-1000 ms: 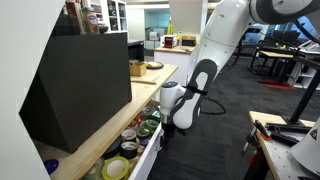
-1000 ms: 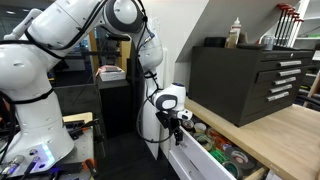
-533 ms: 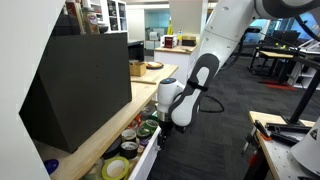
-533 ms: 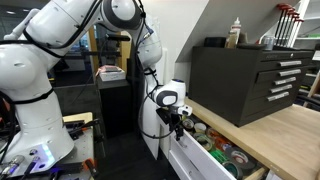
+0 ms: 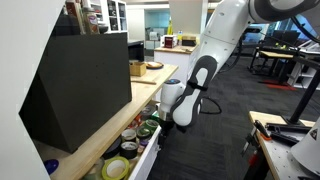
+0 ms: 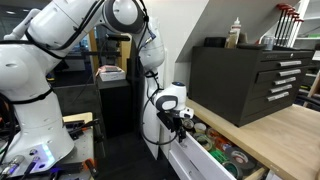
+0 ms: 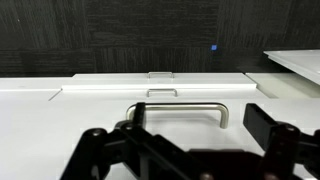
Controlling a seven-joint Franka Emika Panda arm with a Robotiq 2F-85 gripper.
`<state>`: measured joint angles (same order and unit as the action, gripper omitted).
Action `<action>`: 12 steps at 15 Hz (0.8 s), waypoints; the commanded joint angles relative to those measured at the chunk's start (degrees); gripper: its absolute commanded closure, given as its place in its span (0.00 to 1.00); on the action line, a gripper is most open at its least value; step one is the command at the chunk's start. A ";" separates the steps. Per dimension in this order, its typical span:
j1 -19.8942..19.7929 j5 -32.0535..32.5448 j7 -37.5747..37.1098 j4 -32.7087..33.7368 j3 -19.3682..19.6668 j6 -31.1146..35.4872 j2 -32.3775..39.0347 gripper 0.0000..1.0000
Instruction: Close the top drawer of the cabinet.
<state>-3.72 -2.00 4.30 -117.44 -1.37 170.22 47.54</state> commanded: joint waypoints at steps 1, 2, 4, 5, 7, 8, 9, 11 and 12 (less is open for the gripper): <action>-3.08 1.14 2.35 0.04 -2.16 4.53 1.53 0.00; -3.22 1.37 2.51 0.24 -2.19 5.35 1.93 0.00; -3.37 1.89 2.82 0.65 -2.33 6.41 2.42 0.00; -3.13 2.20 2.77 0.85 -2.15 6.95 2.51 0.00; -2.54 2.84 2.62 1.60 -1.71 7.72 2.78 0.00; -2.33 3.08 2.53 2.11 -1.58 7.91 2.89 0.00; -2.18 3.33 2.47 2.53 -1.47 8.16 2.98 0.00; -1.81 3.63 2.34 3.40 -1.16 7.79 3.42 0.00; -1.72 3.81 2.34 3.77 -1.10 7.66 3.62 0.00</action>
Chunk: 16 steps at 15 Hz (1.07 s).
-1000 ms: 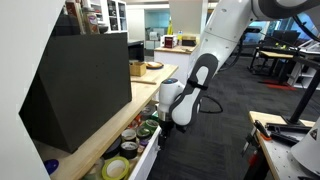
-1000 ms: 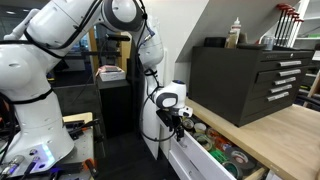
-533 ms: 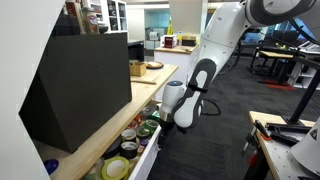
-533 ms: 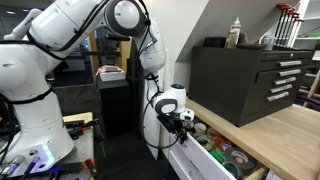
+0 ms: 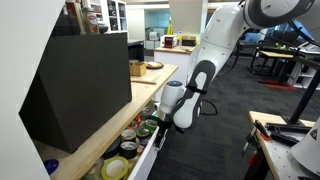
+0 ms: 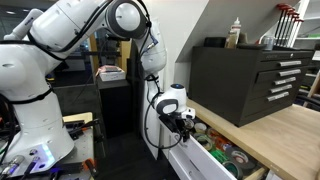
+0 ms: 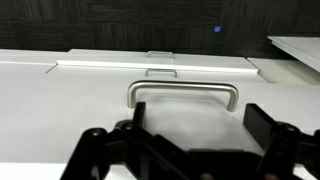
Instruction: Close the top drawer of the cabinet.
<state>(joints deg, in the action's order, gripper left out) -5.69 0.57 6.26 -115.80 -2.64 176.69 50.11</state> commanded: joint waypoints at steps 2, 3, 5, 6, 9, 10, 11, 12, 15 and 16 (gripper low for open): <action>0.47 1.56 0.37 2.83 0.36 1.13 1.39 0.00; 0.53 1.74 0.40 3.15 0.42 1.10 1.53 0.00; 0.75 1.98 0.34 4.47 0.67 0.54 2.09 0.00; 0.75 1.95 0.25 5.46 0.68 0.02 2.55 0.00; 0.87 1.58 -0.23 10.02 0.63 -2.44 4.52 0.00; 1.15 1.46 -0.47 11.84 0.86 -3.27 5.28 0.00; 1.31 1.36 -0.63 13.76 0.93 -4.28 6.04 0.00; 1.36 1.29 -0.65 15.71 0.85 -5.62 6.78 0.00; 2.16 1.36 -0.91 22.25 1.55 -8.92 9.56 0.00; 2.35 1.35 -1.00 24.35 1.74 -9.98 10.57 0.00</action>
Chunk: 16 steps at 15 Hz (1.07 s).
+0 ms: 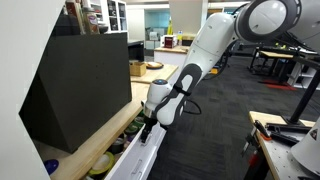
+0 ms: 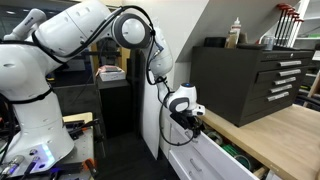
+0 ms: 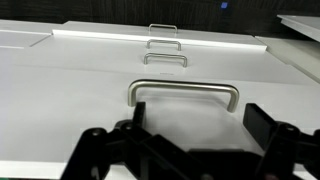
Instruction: Close the top drawer of the cabinet.
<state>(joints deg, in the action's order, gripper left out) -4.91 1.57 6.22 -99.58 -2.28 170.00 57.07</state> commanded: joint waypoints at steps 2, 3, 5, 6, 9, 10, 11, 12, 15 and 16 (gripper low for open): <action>1.74 0.31 -0.92 12.20 1.49 -5.06 5.48 0.00; 1.71 0.27 -0.85 14.16 1.42 -5.71 6.53 0.00; 1.59 0.20 -0.70 17.56 1.26 -6.78 8.27 0.00; 1.53 0.17 -0.63 19.01 1.17 -7.08 9.16 0.00; 1.51 0.22 -0.49 21.76 1.20 -7.92 10.63 0.00; 1.42 0.23 -0.35 22.25 1.09 -7.94 10.89 0.00; 1.46 0.29 -0.30 22.58 1.13 -7.87 11.00 0.00; 1.53 0.29 -0.37 23.11 1.18 -7.77 11.37 0.00; 2.66 -0.08 -2.38 20.43 2.31 -9.29 9.26 0.00; 3.19 -0.42 -3.67 16.78 2.82 -10.78 6.49 0.00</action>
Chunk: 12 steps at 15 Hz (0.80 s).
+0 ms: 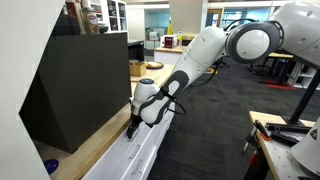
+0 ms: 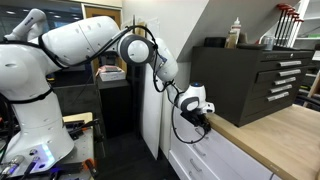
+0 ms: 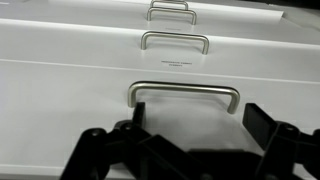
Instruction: Close the top drawer of the cabinet.
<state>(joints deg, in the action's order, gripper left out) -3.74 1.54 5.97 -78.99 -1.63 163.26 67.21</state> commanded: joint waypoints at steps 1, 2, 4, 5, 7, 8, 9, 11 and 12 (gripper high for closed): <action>2.77 -0.41 -4.67 -6.36 3.04 -5.00 -5.51 0.00; 2.66 -0.59 -4.80 -10.09 2.65 -7.65 -8.49 0.00; 2.55 -1.25 -5.70 -14.94 1.97 -10.08 -12.32 0.00; 3.10 -1.24 -6.65 -17.07 2.49 -10.64 -14.17 0.00; 3.72 -1.39 -8.41 -21.83 2.83 -11.97 -18.43 0.00; 3.85 -1.34 -8.86 -23.76 2.88 -12.82 -20.36 0.00; 4.38 -1.13 -9.86 -25.61 3.36 -13.36 -22.10 0.00; 4.97 -1.09 -11.41 -29.08 3.95 -15.35 -25.58 0.00; 5.15 -1.20 -12.25 -30.57 4.09 -16.41 -26.98 0.00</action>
<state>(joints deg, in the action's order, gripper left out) -0.27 0.99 -2.99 -101.27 0.89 149.99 47.80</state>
